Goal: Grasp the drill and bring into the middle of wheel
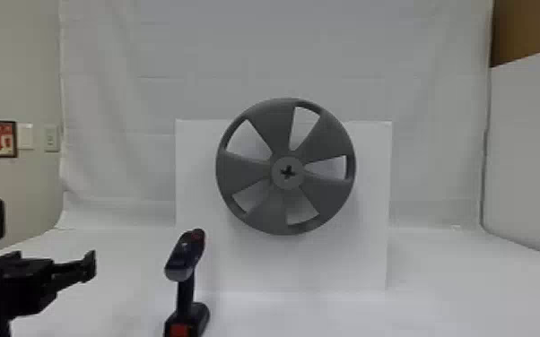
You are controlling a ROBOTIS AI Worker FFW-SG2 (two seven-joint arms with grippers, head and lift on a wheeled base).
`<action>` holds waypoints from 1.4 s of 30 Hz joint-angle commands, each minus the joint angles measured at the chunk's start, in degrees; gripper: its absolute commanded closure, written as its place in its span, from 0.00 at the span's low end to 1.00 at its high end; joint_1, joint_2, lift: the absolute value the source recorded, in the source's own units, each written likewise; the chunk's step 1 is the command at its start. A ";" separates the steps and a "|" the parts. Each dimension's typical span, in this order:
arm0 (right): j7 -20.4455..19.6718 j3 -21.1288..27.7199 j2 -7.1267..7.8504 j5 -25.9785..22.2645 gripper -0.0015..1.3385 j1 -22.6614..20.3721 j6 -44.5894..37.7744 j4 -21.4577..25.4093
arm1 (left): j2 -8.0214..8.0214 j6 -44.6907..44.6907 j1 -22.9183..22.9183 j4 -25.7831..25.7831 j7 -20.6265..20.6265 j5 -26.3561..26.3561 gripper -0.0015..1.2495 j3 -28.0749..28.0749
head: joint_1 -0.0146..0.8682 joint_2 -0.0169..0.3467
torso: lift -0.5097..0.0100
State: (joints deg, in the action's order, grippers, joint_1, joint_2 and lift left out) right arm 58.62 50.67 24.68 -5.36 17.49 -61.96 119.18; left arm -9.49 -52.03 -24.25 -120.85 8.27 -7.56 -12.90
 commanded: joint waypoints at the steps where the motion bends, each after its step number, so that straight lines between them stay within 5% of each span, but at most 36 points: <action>1: 0.00 0.05 0.02 0.00 0.07 0.00 0.00 0.00 | 0.00 0.00 -0.01 0.00 0.00 0.00 0.00 0.07 | 0.08 0.13 | 0.21; 42: 0.00 -0.48 1.07 -0.61 0.07 0.00 -0.09 0.00 | 0.00 -0.88 0.08 -0.26 0.26 -0.09 0.00 -0.11 | 0.08 0.13 | 0.21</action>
State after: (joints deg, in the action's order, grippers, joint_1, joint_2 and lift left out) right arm 58.62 50.31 25.75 -5.98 17.40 -62.05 119.18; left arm -9.49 -52.85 -24.19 -121.11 8.53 -7.71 -13.01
